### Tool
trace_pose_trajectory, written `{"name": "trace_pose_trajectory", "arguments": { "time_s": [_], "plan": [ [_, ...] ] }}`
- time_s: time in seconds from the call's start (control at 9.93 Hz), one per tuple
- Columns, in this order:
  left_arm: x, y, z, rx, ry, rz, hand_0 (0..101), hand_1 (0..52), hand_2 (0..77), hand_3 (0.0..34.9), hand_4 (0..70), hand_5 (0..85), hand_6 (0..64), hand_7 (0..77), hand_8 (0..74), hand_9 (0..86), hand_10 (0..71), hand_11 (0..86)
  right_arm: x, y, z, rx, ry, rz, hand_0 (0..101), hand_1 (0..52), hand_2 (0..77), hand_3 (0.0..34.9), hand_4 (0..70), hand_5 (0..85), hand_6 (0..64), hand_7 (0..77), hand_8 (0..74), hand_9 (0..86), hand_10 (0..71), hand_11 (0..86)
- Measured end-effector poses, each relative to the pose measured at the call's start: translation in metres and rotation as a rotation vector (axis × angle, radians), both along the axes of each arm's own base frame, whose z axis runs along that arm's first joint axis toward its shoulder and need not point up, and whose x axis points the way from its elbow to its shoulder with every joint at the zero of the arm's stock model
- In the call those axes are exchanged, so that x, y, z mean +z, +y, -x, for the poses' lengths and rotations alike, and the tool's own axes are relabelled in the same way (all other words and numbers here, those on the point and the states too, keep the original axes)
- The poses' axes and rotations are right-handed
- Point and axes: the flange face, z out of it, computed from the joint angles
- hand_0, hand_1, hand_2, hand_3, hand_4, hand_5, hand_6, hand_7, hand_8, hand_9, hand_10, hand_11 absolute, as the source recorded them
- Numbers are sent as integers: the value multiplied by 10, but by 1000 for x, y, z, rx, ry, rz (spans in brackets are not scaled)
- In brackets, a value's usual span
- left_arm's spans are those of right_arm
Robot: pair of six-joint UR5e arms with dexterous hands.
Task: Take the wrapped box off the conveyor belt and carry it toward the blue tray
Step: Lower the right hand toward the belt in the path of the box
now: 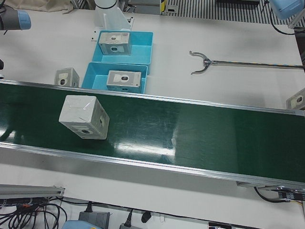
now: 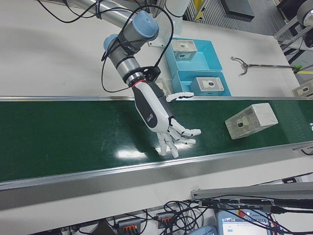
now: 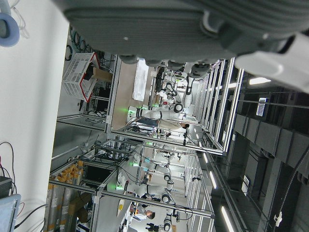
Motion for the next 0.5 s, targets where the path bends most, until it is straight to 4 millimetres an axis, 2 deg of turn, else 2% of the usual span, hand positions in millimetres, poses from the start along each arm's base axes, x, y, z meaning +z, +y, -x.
{"name": "trace_pose_trajectory", "arguments": {
  "time_s": [0.2, 0.3, 0.5],
  "plan": [
    [0, 0, 0, 0, 0, 0, 0, 0, 5, 0, 0, 5, 0, 5, 0, 5, 5, 0, 6, 3, -19, 11, 5, 50, 457, 125, 147, 300, 82, 251, 0, 235, 0, 49, 0, 11],
    [0, 0, 0, 0, 0, 0, 0, 0, 5, 0, 0, 5, 0, 5, 5, 0, 5, 0, 7, 4, -23, 13, 5, 60, 441, 109, 136, 299, 82, 240, 0, 235, 0, 49, 16, 16],
    [0, 0, 0, 0, 0, 0, 0, 0, 11, 0, 0, 5, 0, 5, 0, 5, 0, 0, 6, 4, -25, 15, 4, 65, 429, 109, 136, 298, 82, 240, 0, 235, 0, 60, 16, 11]
  ]
}}
